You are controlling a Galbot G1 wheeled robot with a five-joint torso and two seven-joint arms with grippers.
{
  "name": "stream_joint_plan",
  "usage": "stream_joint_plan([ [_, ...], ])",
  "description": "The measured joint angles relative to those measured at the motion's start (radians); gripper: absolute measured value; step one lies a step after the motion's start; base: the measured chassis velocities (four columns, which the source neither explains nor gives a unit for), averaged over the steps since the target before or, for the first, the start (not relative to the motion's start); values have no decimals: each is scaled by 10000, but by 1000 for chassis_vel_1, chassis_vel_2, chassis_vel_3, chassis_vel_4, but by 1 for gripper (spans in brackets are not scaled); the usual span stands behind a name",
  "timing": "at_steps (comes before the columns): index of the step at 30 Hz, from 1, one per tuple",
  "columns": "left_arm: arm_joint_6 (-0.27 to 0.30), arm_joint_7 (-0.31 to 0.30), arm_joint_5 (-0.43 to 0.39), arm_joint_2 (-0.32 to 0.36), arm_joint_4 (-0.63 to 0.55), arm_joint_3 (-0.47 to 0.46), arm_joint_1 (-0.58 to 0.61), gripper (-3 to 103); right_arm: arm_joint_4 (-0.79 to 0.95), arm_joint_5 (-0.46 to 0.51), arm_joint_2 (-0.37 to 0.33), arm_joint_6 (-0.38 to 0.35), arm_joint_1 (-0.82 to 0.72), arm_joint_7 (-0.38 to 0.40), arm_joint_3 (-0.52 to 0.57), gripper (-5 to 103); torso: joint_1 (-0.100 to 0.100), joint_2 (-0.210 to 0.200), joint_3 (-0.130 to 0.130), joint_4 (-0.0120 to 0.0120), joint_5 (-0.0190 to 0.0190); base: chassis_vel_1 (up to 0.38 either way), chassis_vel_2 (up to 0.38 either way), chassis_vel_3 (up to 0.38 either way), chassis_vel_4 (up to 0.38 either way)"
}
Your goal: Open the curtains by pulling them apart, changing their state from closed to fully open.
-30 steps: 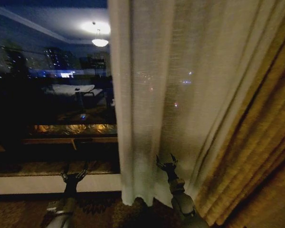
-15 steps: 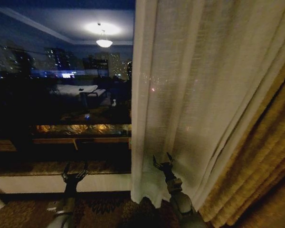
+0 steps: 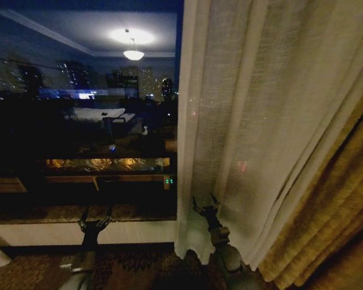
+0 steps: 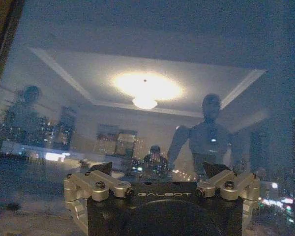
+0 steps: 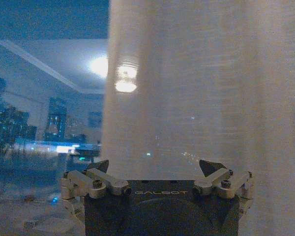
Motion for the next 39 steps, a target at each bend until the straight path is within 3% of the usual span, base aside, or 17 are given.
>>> stream_joint_plan([
  [7, 0, -1, -1, -2, 0, 2, 0, 100, -151, 106, -28, 258, -2, -619, 120, 100, -1, -1, 1, -3, 9, 17, 23, -17, -20],
  [20, 0, 0, 0, -2, 0, 3, 1, 100, -202, -50, 20, 176, 136, -662, -29, 100, -5, 1, -1, -1, 5, -36, 56, 32, -49],
  [27, 0, 0, 0, -1, 0, 3, 0, 100, -215, -290, 36, 204, 309, -477, -127, 100, 3, -2, 2, -2, 3, -147, 163, 126, -199],
  [39, 0, 0, -1, -2, -1, 3, 3, 100, -917, -501, 240, -656, 1359, 619, -642, 100, -9, 4, -3, 0, 3, -18, 36, 32, -26],
])
